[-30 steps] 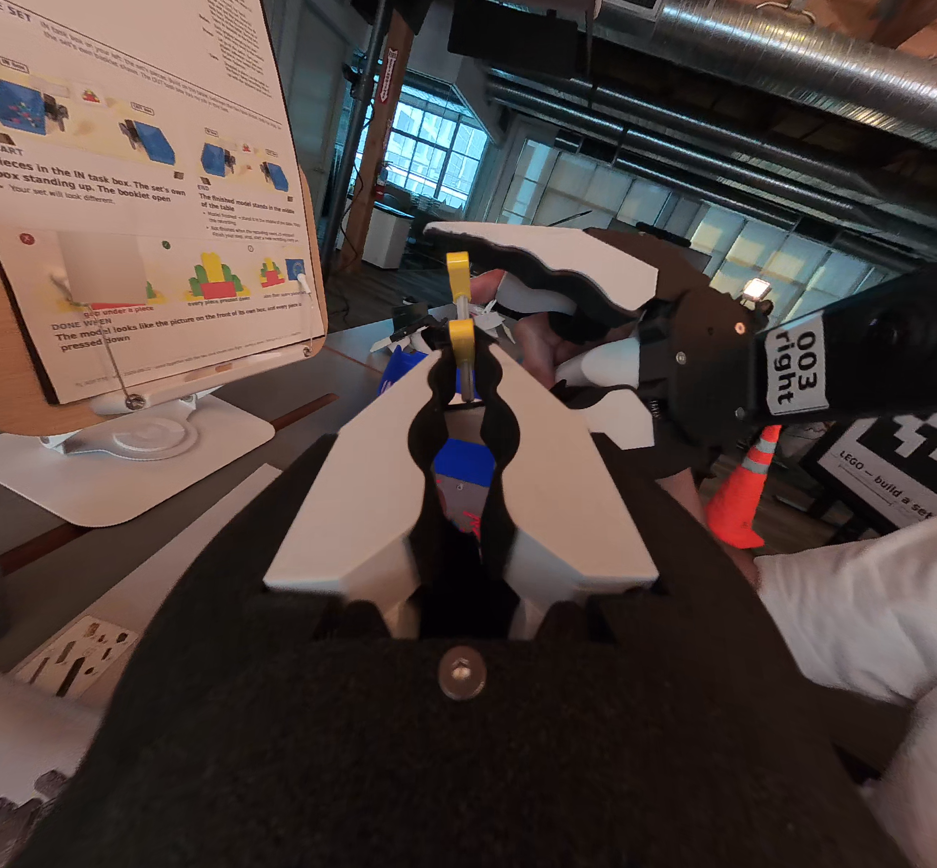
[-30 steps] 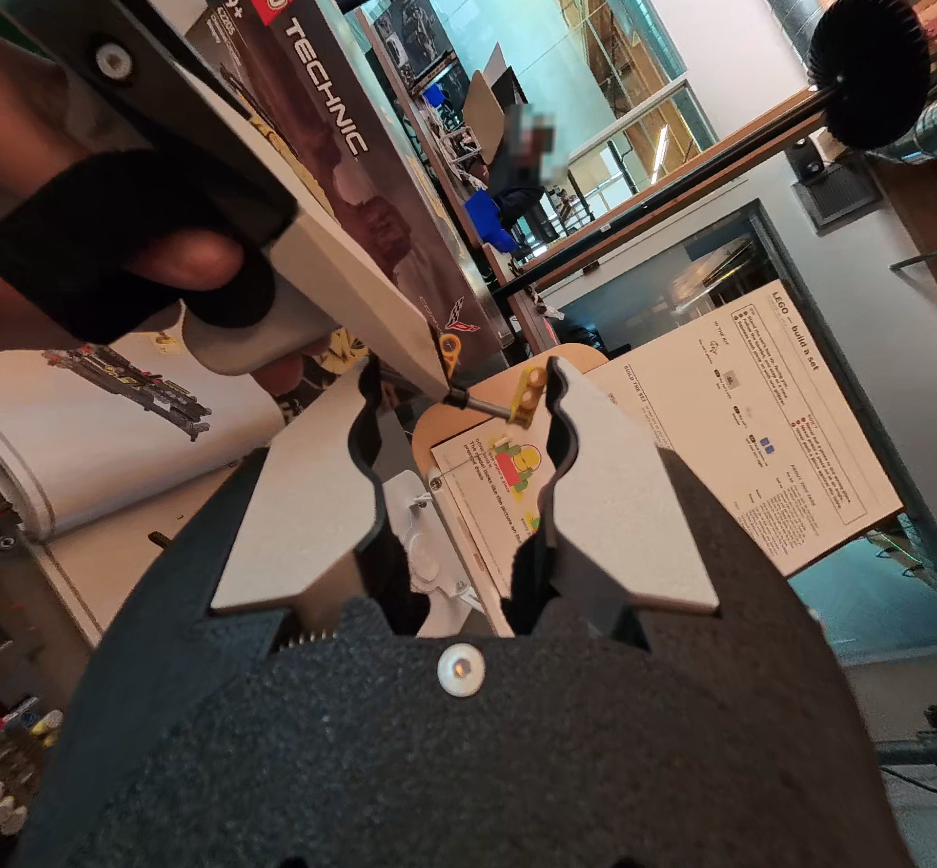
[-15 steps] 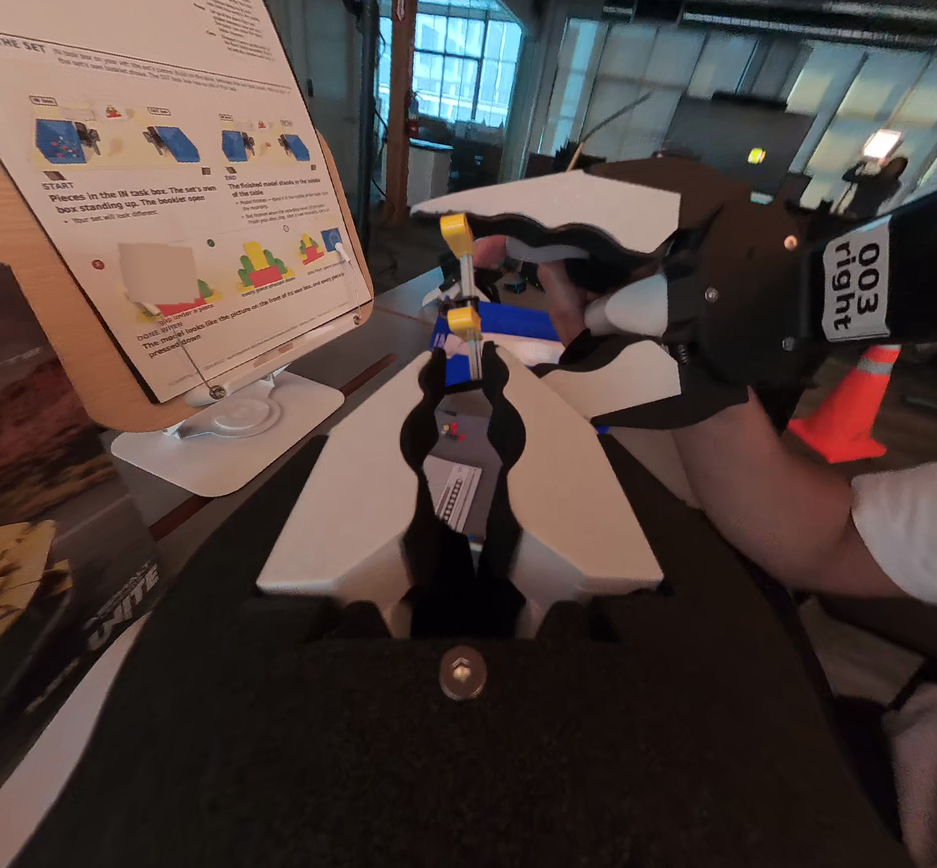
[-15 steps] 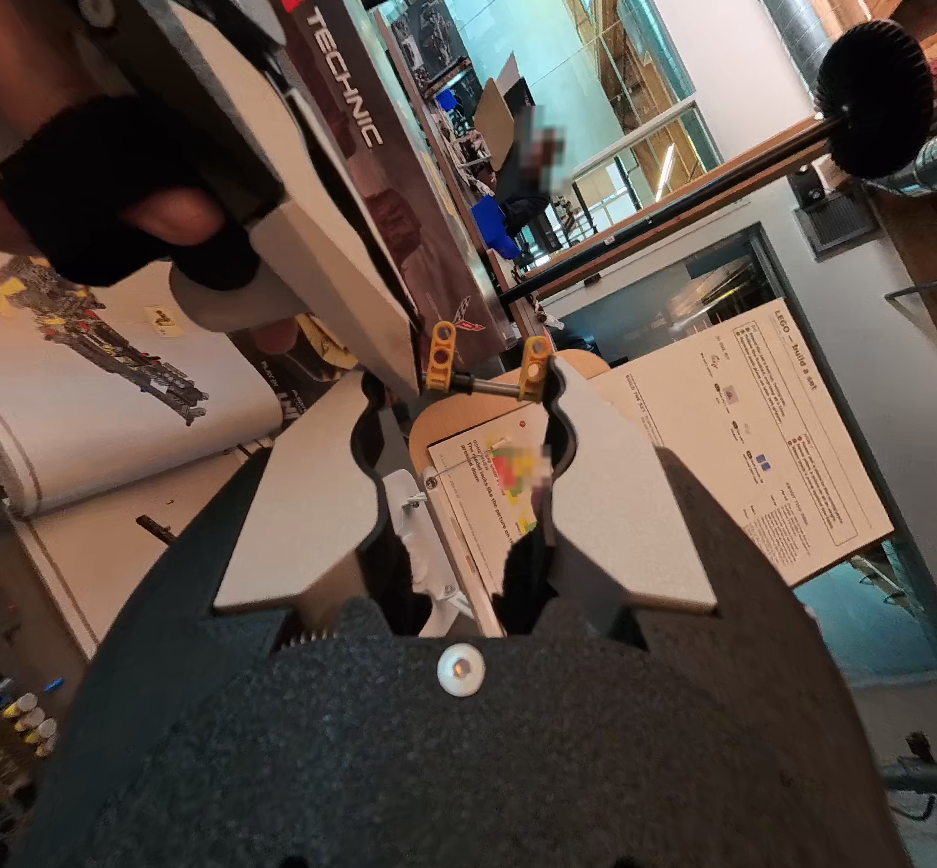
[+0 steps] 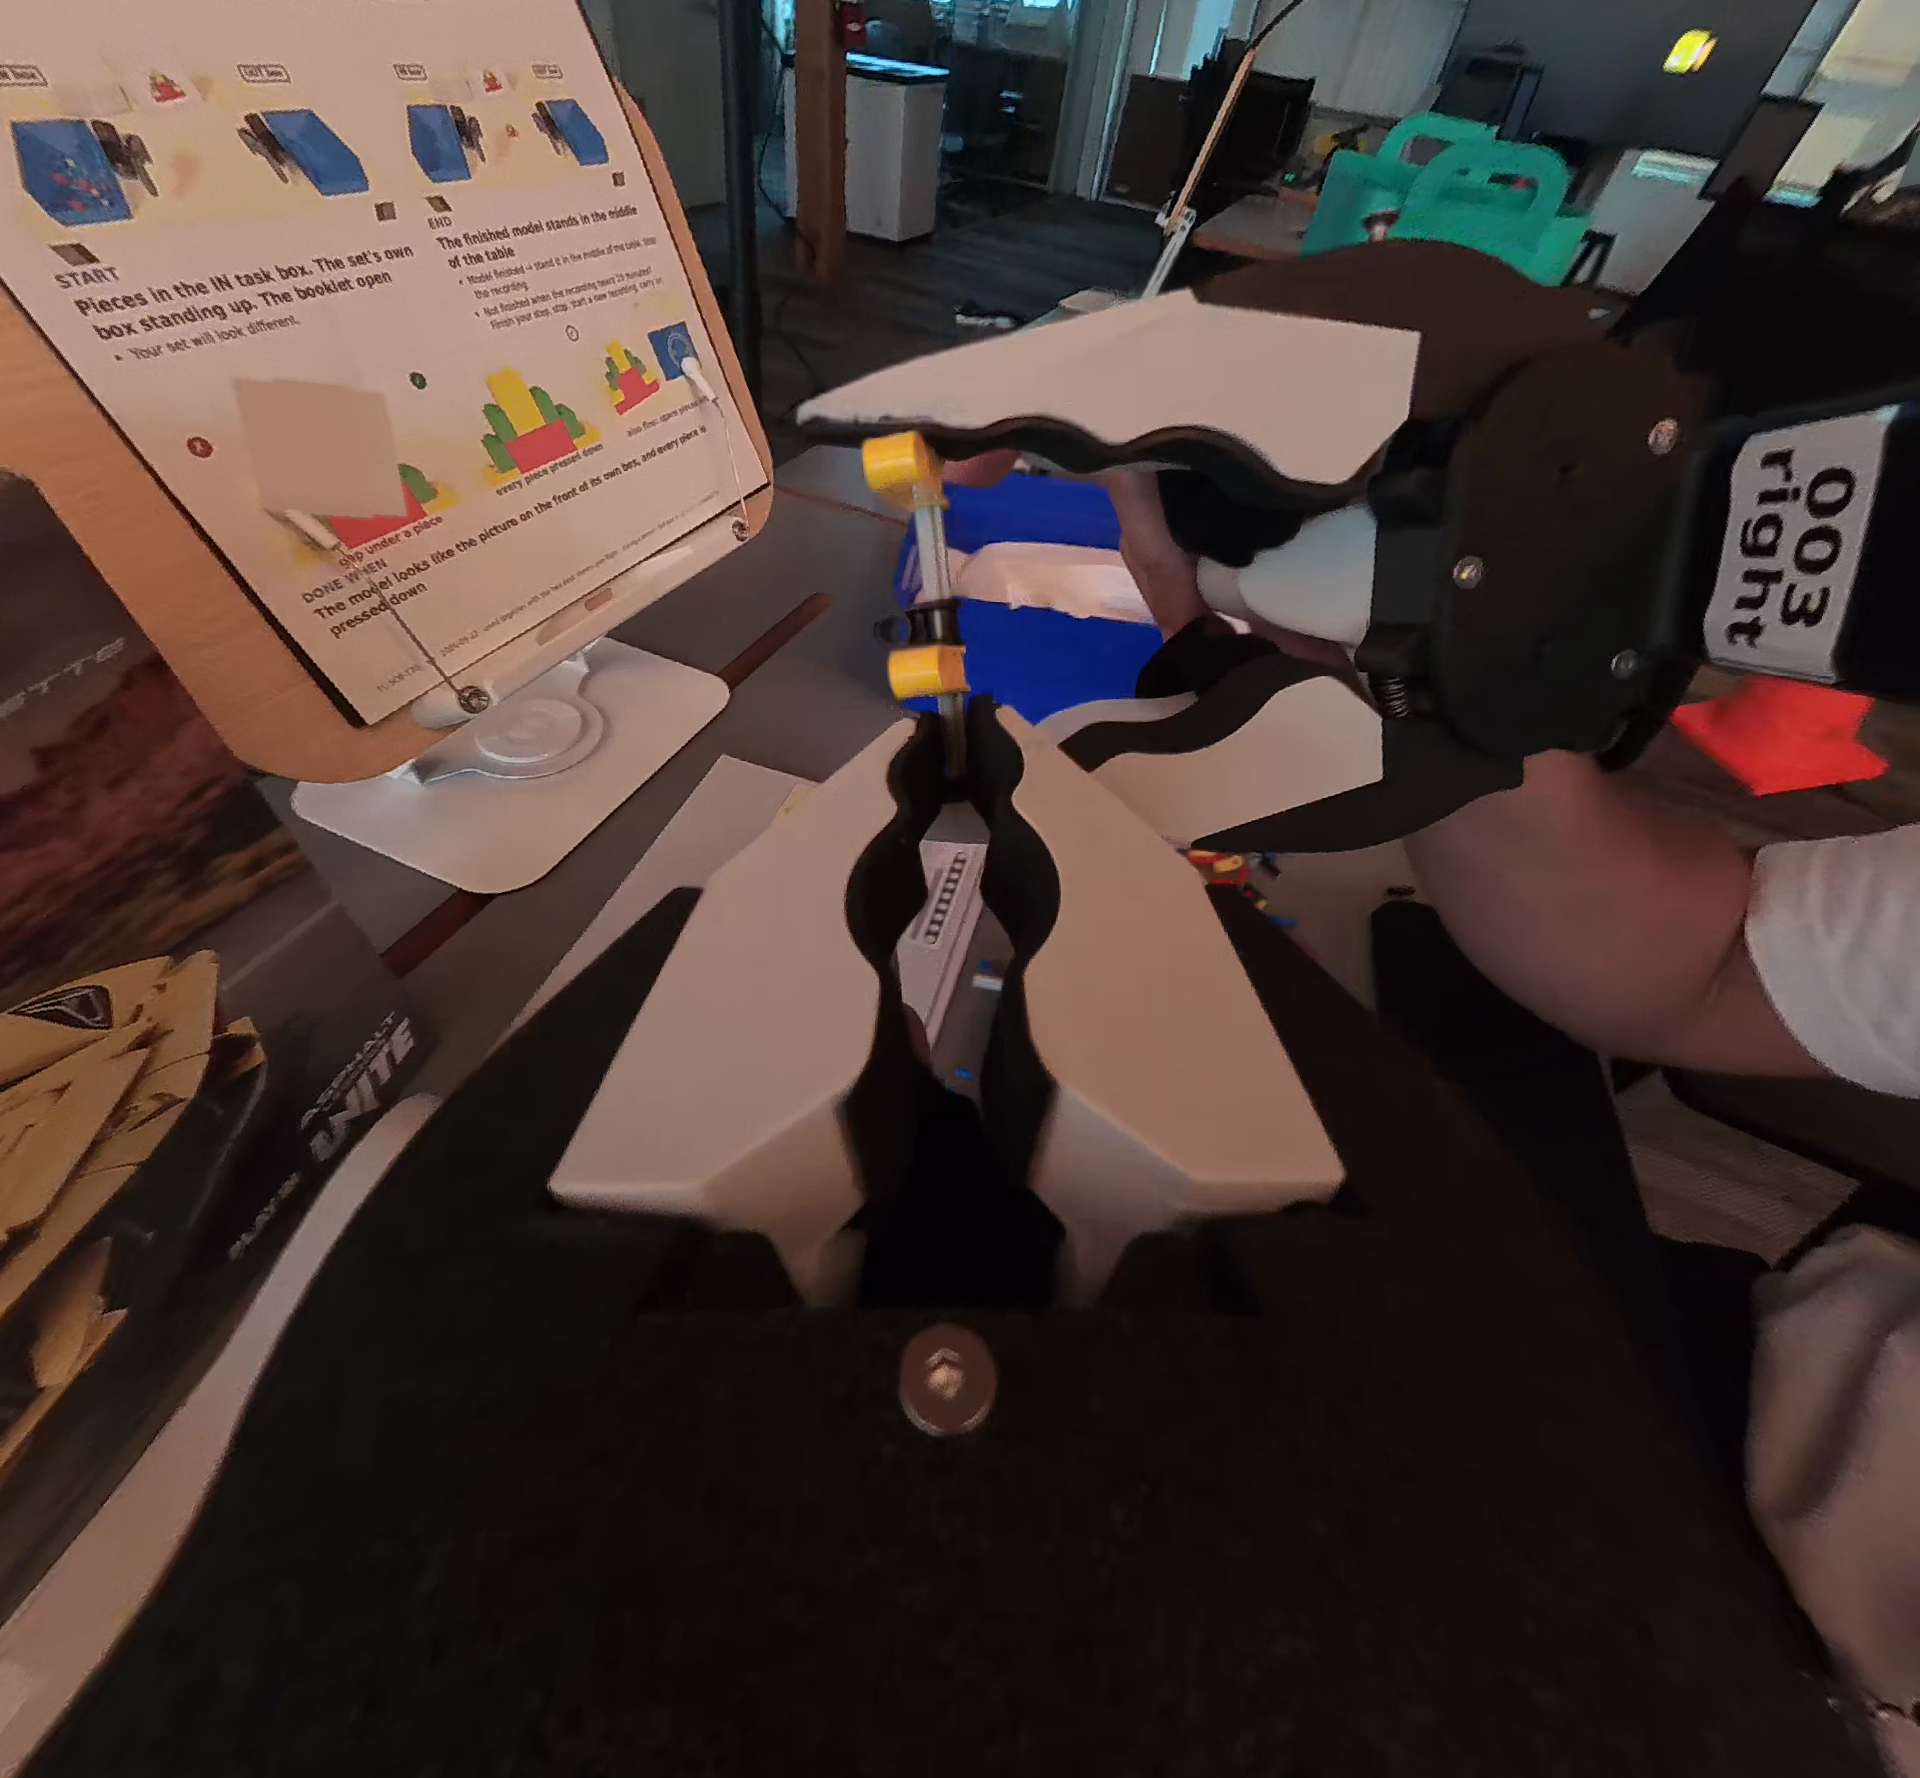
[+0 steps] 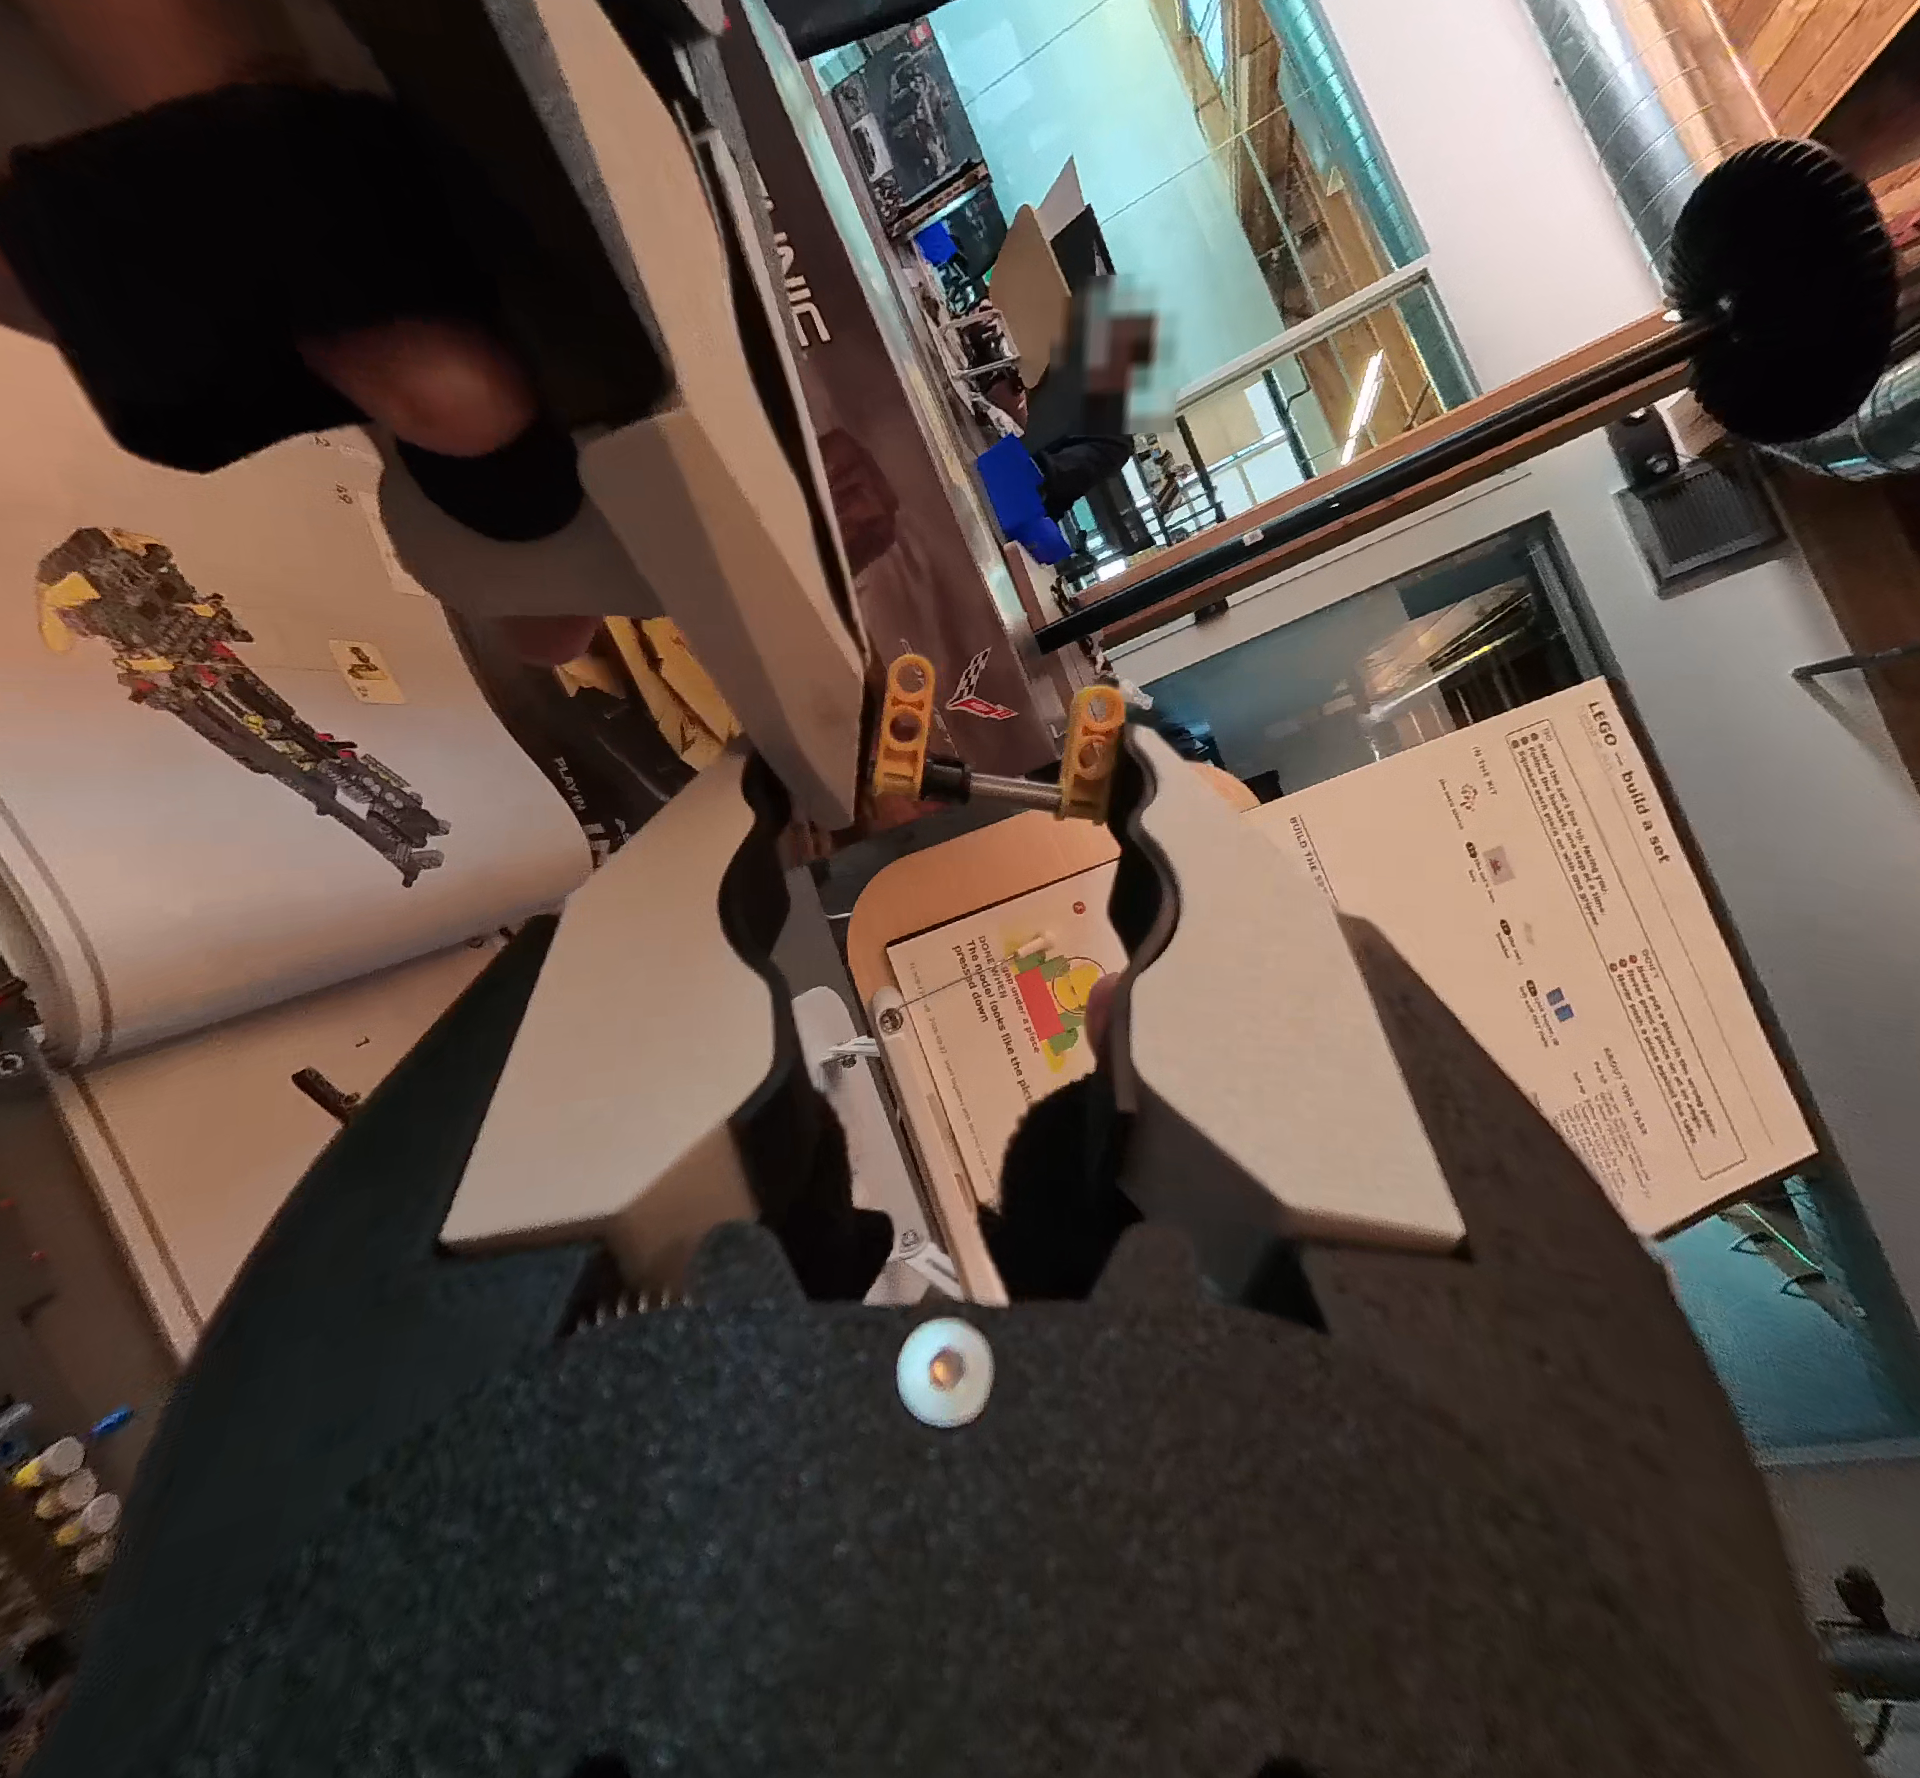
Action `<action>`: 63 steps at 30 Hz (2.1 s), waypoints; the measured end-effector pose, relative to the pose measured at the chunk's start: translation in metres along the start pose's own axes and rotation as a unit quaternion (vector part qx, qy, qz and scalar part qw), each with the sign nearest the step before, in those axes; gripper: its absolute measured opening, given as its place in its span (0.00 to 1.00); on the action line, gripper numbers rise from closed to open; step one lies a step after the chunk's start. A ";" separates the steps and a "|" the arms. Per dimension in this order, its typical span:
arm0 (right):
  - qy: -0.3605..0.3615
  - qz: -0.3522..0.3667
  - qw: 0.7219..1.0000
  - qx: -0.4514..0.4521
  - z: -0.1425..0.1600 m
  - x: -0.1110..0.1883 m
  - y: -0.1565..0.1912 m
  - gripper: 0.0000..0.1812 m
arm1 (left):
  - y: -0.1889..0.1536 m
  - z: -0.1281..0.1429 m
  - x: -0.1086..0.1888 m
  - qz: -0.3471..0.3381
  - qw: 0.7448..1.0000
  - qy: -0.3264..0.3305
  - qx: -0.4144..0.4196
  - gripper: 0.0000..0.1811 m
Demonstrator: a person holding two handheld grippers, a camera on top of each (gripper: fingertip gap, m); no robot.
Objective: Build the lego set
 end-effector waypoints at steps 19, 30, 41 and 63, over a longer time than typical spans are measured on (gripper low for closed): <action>0.008 -0.017 1.000 -0.016 0.005 -0.005 0.006 0.36 | 0.009 0.004 0.000 -0.024 1.000 0.013 -0.006 0.02; -0.071 -0.205 0.954 -0.205 0.026 0.030 -0.002 0.22 | 0.006 0.017 0.008 -0.082 0.952 0.036 -0.293 0.02; -0.041 -0.337 0.925 -0.168 0.033 0.036 0.040 0.04 | -0.013 0.051 0.002 -0.033 0.915 0.131 -0.381 0.02; 0.039 -0.203 0.865 -0.458 0.130 0.067 0.034 0.02 | 0.003 0.035 -0.011 -0.047 0.978 0.079 -0.189 0.08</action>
Point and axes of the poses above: each gripper's, where its closed fingertips meet, x back along the fingers, z out of its underside, y = z × x across the jaws, the point moved 4 cm from there along x, back along the fingers, and after that the axes turned 2 degrees about -z, right-handed, at the moved point
